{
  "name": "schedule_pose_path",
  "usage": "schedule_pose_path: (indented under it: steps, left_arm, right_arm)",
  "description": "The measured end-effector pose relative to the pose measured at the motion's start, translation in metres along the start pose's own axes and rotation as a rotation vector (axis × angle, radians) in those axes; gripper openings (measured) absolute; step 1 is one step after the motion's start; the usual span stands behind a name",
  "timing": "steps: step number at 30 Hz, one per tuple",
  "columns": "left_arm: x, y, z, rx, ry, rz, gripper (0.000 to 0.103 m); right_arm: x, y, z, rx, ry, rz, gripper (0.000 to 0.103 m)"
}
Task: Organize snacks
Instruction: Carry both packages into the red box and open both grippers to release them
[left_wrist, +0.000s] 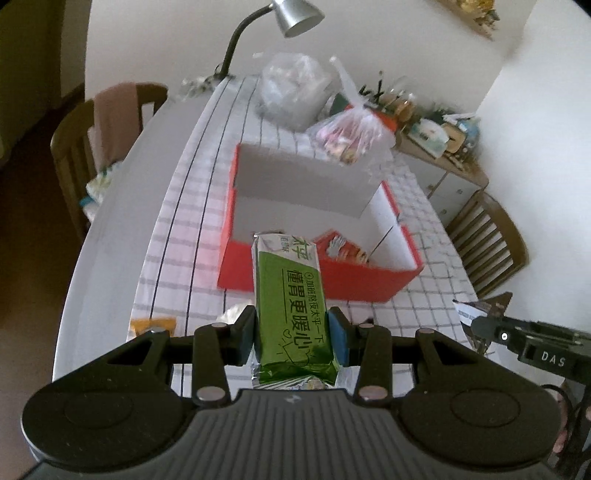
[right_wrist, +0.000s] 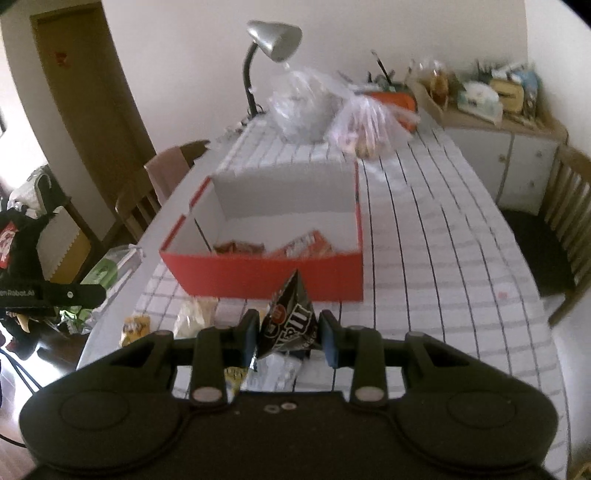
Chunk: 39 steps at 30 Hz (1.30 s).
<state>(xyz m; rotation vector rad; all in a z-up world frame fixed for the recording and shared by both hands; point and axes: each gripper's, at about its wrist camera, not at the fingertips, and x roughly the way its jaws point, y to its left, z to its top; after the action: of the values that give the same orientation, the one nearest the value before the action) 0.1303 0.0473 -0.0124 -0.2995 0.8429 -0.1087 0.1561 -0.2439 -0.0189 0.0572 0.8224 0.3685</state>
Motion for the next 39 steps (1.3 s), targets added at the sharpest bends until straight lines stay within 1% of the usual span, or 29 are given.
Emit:
schedule_pose_path:
  steps: [3,8,16,20,27,33,39]
  left_arm:
    - [0.001,-0.008,0.014,0.017,-0.022,0.003,0.041]
    - [0.010,-0.016,0.033,0.041,-0.041,0.003,0.041]
    - [0.036,-0.028,0.066,0.068,-0.053,0.023,0.041]
    - [0.053,-0.031,0.078,0.084,-0.044,0.045,0.041]
    - [0.090,-0.029,0.092,0.114,-0.006,0.097,0.041]
    - [0.117,-0.026,0.093,0.128,0.034,0.127,0.041]
    - [0.142,-0.021,0.089,0.141,0.076,0.140,0.041]
  right_arm:
    - [0.000,0.005,0.017,-0.027,-0.024,0.004,0.034]
    - [0.011,0.009,0.042,-0.050,-0.043,0.000,0.034]
    - [0.033,0.010,0.076,-0.078,-0.061,-0.010,0.034]
    - [0.050,0.007,0.087,-0.084,-0.052,-0.017,0.034]
    - [0.094,0.003,0.095,-0.111,0.011,-0.023,0.034]
    - [0.126,-0.002,0.095,-0.119,0.046,-0.028,0.034]
    - [0.153,-0.003,0.091,-0.128,0.085,-0.028,0.034]
